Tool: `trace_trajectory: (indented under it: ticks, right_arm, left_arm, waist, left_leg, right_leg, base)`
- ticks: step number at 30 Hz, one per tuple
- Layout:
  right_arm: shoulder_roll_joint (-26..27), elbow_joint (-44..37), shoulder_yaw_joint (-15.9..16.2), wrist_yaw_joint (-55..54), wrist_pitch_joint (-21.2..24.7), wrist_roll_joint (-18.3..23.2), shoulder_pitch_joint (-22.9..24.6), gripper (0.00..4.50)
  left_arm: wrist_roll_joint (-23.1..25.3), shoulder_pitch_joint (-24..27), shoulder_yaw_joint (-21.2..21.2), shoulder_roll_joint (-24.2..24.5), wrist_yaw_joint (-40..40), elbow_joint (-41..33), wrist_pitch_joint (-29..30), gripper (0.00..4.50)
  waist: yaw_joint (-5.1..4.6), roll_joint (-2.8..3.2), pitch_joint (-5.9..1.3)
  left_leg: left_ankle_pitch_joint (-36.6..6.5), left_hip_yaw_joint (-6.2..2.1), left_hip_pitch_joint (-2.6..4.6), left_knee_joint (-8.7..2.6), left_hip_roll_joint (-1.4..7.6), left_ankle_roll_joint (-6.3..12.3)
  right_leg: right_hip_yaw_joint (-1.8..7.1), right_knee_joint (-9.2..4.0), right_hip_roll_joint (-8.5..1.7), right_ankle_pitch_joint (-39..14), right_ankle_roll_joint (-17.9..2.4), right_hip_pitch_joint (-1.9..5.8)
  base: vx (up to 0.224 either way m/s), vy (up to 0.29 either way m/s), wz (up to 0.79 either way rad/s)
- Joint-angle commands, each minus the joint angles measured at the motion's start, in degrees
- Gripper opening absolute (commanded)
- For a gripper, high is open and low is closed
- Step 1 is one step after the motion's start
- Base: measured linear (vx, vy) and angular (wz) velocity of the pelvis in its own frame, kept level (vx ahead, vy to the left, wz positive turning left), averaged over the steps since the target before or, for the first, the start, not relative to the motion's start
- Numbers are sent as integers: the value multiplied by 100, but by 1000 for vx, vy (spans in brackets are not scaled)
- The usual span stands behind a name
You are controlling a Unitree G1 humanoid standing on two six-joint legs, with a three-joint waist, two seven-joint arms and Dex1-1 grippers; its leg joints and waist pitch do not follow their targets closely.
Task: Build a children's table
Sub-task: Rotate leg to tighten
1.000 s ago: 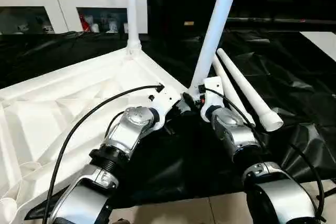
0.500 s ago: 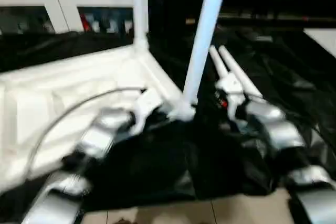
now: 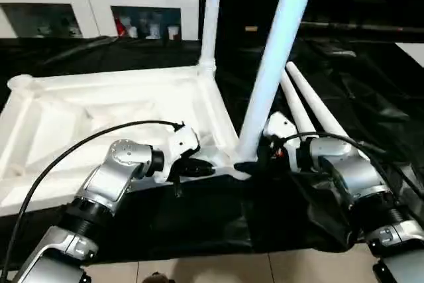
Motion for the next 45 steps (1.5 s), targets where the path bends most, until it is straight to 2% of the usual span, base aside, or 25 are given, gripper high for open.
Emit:
trace_trajectory:
  ticks: [1, 5, 6, 8, 10, 14, 17, 18, 19, 21, 23, 24, 25, 26, 28, 29, 30, 31, 34, 36, 38, 42, 43, 44, 45]
  right_arm:
    - [48, 18, 15, -31, -17, -63, -59, 391]
    - [69, 13, -3, -55, 29, -18, -84, 360]
    - [70, 10, -8, -45, 31, -4, -84, 338]
    - [77, 14, -18, -41, 29, 9, -83, 334]
    - [90, 15, -29, -43, 24, 14, -70, 302]
    - [151, 48, -96, -106, 5, 49, -18, 290]
    - [370, 337, -282, -679, 14, 32, -45, 277]
    - [521, 642, -384, -1224, -48, -84, -99, 275]
    - [633, 862, -458, -1620, -18, -149, -141, 275]
    - [770, 1073, -557, -2077, 49, -195, -179, 274]
    - [1102, 1524, -924, -3243, 222, -133, -304, 274]
    - [1127, 1559, -957, -3342, 228, -124, -315, 273]
    - [1395, 1923, -1323, -4343, 299, 0, -442, 273]
    - [1481, 2035, -1459, -4664, 309, 67, -491, 273]
    - [1600, 2196, -1636, -5100, 300, 133, -574, 273]
    - [1635, 2235, -1616, -5261, 230, 55, -611, 273]
    - [1662, 2304, -1604, -5379, 146, -6, -657, 273]
    - [1686, 2365, -1604, -5401, 71, -27, -697, 273]
    - [1755, 2545, -1679, -5339, -128, 19, -810, 273]
    - [1800, 2615, -1739, -5287, -241, 80, -874, 328]
    - [1811, 2598, -1761, -5245, -299, 115, -892, 344]
    - [1764, 2465, -1562, -5176, -573, -17, -941, 384]
    - [1677, 2076, -1459, -5035, -598, -85, -830, 384]
    - [1583, 1603, -1362, -4879, -561, -137, -663, 384]
    - [1583, 1603, -1362, -4879, -561, -137, -663, 384]
  left_arm:
    - [-198, 6, -90, -82, -205, -278, -33, 0]
    - [-192, 8, -100, -72, -213, -287, -26, 0]
    - [-186, 10, -102, -72, -215, -290, -23, 0]
    - [-183, 16, -105, -65, -226, -294, -18, 0]
    - [-183, 23, -104, -56, -235, -293, -19, 0]
    - [-155, 25, -104, -65, -193, -250, -55, 0]
    - [39, -96, -48, -233, 288, 75, -105, 0]
    - [202, -225, 2, -385, 718, 381, -187, 0]
    - [287, -324, 53, -502, 1026, 599, -233, 0]
    - [372, -435, 88, -628, 1346, 795, -184, 0]
    - [538, -691, 188, -956, 2180, 1196, -55, 0]
    - [546, -712, 200, -987, 2250, 1228, -51, 0]
    - [609, -941, 315, -1321, 2948, 1557, -4, 0]
    - [622, -1015, 322, -1432, 3101, 1647, -5, 0]
    - [700, -1124, 291, -1582, 3316, 1789, -92, 0]
    - [760, -1168, 245, -1628, 3362, 1864, -153, 0]
    - [819, -1211, 206, -1663, 3387, 1965, -245, 0]
    - [850, -1238, 193, -1685, 3407, 2038, -297, 0]
    - [858, -1289, 191, -1708, 3377, 2168, -444, 0]
    - [852, -1320, 194, -1718, 3349, 2270, -595, 0]
    - [849, -1327, 196, -1713, 3333, 2299, -626, 0]
    - [834, -1388, 251, -1699, 3302, 2447, -906, 0]
    - [838, -1446, 309, -1720, 3402, 2526, -1120, 0]
    - [862, -1499, 338, -1731, 3531, 2601, -1391, 0]
    - [862, -1499, 338, -1731, 3531, 2601, -1391, 0]
  waist:
    - [-25, -20, -355]
    - [-26, -24, -360]
    - [-27, -22, -360]
    - [-31, -22, -361]
    - [-38, -23, -358]
    - [-52, -18, -360]
    - [-71, -15, -357]
    - [-76, -21, -358]
    - [-100, -15, -342]
    - [-106, -24, -353]
    - [-117, -20, -337]
    - [-122, -21, -342]
    - [-128, -22, -352]
    - [-140, -15, -340]
    - [-121, -28, -375]
    - [-122, -27, -376]
    - [-110, 10, -385]
    - [-115, -10, -387]
    - [-100, -5, -377]
    - [-106, -8, -369]
    - [-105, -12, -360]
    - [-88, -20, -365]
    - [-84, -96, -362]
    - [-57, -72, -366]
    - [-44, -74, -365]
  left_leg:
    - [-1050, -126, 100, -398, 283, 150]
    - [-966, -123, 101, -389, 280, 182]
    - [-955, -123, 99, -388, 278, 191]
    - [-985, -123, 97, -385, 277, 195]
    - [-1003, -126, 96, -389, 277, 188]
    - [-1002, -128, 95, -387, 276, 170]
    - [-991, -125, 90, -385, 267, 155]
    - [-1049, -133, 103, -390, 269, 110]
    - [-1110, -129, 113, -401, 265, 49]
    - [-1249, -141, 126, -406, 251, -66]
    - [-1302, -141, 130, -419, 259, -92]
    - [-1399, -154, 145, -421, 250, -146]
    - [-1381, -153, 132, -422, 256, -165]
    - [-1403, -146, 148, -427, 251, -193]
    - [-1250, -150, 128, -411, 248, -156]
    - [-1207, -149, 114, -408, 243, -133]
    - [-1111, -145, 105, -399, 229, -86]
    - [-1083, -137, 102, -395, 227, -42]
    - [-1182, -136, 106, -402, 237, 1]
    - [-1310, -137, 113, -410, 235, -4]
    - [-1397, -142, 120, -419, 240, -16]
    - [-1326, -142, 109, -417, 245, 5]
    - [-1271, -134, 99, -412, 237, 44]
    - [-1213, -133, 107, -407, 243, 70]
    - [-1161, -137, 88, -408, 239, 101]
  right_leg:
    - [293, -394, -366, -1073, -1270, 257]
    - [289, -380, -358, -943, -1291, 260]
    - [289, -377, -357, -920, -1300, 261]
    - [288, -380, -359, -954, -1300, 264]
    - [286, -384, -359, -1007, -1288, 262]
    - [287, -382, -356, -1000, -1292, 265]
    - [289, -385, -356, -991, -1308, 255]
    - [285, -399, -361, -1094, -1286, 259]
    - [289, -422, -353, -1195, -1260, 231]
    - [283, -441, -365, -1482, -1182, 246]
    - [296, -466, -365, -1556, -1124, 225]
    - [288, -476, -371, -1738, -1077, 222]
    - [292, -478, -383, -1762, -1037, 231]
    - [298, -501, -370, -1793, -1025, 197]
    - [287, -472, -376, -1499, -1017, 234]
    - [286, -459, -371, -1398, -1023, 242]
    - [282, -441, -365, -1229, -1029, 250]
    - [279, -441, -354, -1123, -1038, 251]
    - [275, -452, -364, -1160, -1061, 251]
    - [274, -475, -365, -1316, -1062, 237]
    - [274, -490, -370, -1456, -1038, 236]
    - [276, -490, -381, -1479, -1008, 236]
    - [270, -491, -372, -1501, -985, 237]
    - [278, -484, -378, -1443, -939, 239]
    - [277, -487, -367, -1373, -895, 255]
  base:
    - [0, 0, 0]
    - [0, 0, 0]
    - [0, 0, 0]
    - [0, 0, 0]
    - [0, 0, 0]
    - [0, 0, 0]
    - [0, 0, 0]
    - [0, 0, 0]
    - [0, 0, 0]
    - [0, 0, 0]
    - [0, 0, 0]
    - [0, 0, 0]
    - [0, 0, 0]
    - [0, 0, 0]
    - [0, 0, 0]
    - [0, 0, 0]
    - [0, 0, 0]
    - [0, 0, 0]
    - [0, 0, 0]
    - [0, 0, 0]
    - [0, 0, 0]
    - [0, 0, 0]
    - [0, 0, 0]
    - [0, 0, 0]
    - [0, 0, 0]
